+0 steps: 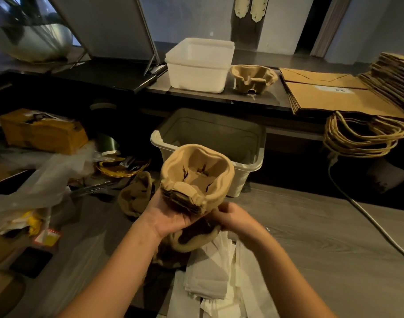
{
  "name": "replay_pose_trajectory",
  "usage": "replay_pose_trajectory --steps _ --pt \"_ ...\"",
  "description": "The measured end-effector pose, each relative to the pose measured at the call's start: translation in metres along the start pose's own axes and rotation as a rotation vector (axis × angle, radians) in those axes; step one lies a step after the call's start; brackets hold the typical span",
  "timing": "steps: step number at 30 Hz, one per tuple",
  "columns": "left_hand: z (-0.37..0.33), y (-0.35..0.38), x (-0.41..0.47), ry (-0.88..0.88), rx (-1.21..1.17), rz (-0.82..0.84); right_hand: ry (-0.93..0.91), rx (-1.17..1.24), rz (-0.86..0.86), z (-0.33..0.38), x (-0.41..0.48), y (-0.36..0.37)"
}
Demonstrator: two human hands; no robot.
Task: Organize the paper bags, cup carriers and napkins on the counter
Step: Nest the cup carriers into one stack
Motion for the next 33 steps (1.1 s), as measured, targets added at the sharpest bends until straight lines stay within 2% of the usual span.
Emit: replay_pose_trajectory --steps 3,9,12,14,18,22,26,28,33 --pt "-0.010 0.002 -0.005 0.054 -0.007 -0.016 -0.048 0.070 -0.034 0.004 -0.011 -0.029" --pt "-0.024 -0.006 -0.010 0.114 -0.029 0.031 -0.228 0.255 -0.475 0.014 -0.036 -0.093" --pt "-0.019 -0.016 -0.009 0.091 -0.052 -0.029 -0.326 0.402 -0.583 0.019 -0.048 -0.111" --pt "-0.011 -0.024 -0.007 0.055 -0.055 -0.059 -0.386 0.468 -0.577 0.028 -0.053 -0.115" --pt "0.011 -0.036 -0.004 -0.047 -0.030 -0.120 -0.457 0.507 -0.403 0.050 -0.051 -0.100" --pt "0.024 -0.036 -0.004 -0.108 0.018 -0.102 -0.438 0.314 -0.220 0.066 -0.045 -0.079" --pt "0.031 -0.032 -0.008 -0.196 0.115 0.073 -0.427 0.003 -0.032 0.084 -0.041 -0.063" --pt "0.035 -0.033 -0.010 -0.221 0.214 0.102 -0.422 -0.155 0.030 0.094 -0.041 -0.054" --pt "0.044 -0.043 -0.005 -0.229 0.340 0.006 -0.472 -0.545 -0.103 0.106 -0.034 -0.038"
Point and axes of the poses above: each hand's wrist, its own x-axis towards the middle knuckle, its own y-axis out of the palm, z = x × y, the point moved 7 cm from there along x, towards the middle knuckle, and after that the axes turned 10 degrees about y, right-handed, at the moved point
